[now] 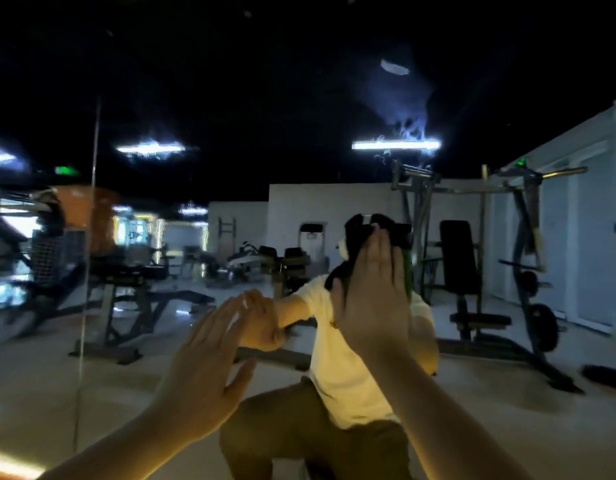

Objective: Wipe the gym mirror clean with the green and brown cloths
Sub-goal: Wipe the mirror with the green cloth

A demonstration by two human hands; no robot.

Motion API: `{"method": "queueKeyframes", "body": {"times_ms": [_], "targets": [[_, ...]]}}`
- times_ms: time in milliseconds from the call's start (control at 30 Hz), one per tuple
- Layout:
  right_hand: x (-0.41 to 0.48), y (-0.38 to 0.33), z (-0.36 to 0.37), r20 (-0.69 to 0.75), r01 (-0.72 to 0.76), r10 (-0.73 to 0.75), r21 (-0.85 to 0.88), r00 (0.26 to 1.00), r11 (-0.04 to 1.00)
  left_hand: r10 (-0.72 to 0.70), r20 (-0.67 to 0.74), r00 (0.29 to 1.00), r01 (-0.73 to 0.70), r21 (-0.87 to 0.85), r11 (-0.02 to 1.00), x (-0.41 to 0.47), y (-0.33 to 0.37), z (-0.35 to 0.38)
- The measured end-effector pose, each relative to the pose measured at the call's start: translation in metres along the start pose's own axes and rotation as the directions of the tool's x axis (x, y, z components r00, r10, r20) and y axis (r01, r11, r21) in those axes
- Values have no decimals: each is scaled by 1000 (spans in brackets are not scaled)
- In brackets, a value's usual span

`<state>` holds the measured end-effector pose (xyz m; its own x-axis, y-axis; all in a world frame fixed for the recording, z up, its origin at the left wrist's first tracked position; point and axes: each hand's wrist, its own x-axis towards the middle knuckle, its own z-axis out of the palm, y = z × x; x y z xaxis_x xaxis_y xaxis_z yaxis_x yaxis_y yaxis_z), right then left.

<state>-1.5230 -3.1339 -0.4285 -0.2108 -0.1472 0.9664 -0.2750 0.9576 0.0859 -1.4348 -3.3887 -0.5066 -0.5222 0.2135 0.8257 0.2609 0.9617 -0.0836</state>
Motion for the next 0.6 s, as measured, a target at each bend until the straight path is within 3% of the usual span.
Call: {"method": "queueKeyframes", "body": {"times_ms": [67,167,233,267,433,600], "targets": [[10,-38,9,-8,56,-55,59,998,997,-15,-22,1000,15,-3,1000,6,-16,-11],[19,-93,17,55,296,-313,211,948,932,-4,-108,994,6,23,1000,21,-30,-30],[24,-101,16,99,450,-474,195,875,871,-12,-184,983,15,12,1000,38,-36,-44],[29,-92,13,90,470,-486,154,869,869,-16,-206,978,19,9,1000,48,-39,-49],[63,36,-18,3,153,-155,-157,988,976,38,-226,973,-30,40,999,113,-37,-61],[89,123,-57,-41,-237,234,-139,971,962,115,-267,957,-95,88,992,167,-24,-65]]}}
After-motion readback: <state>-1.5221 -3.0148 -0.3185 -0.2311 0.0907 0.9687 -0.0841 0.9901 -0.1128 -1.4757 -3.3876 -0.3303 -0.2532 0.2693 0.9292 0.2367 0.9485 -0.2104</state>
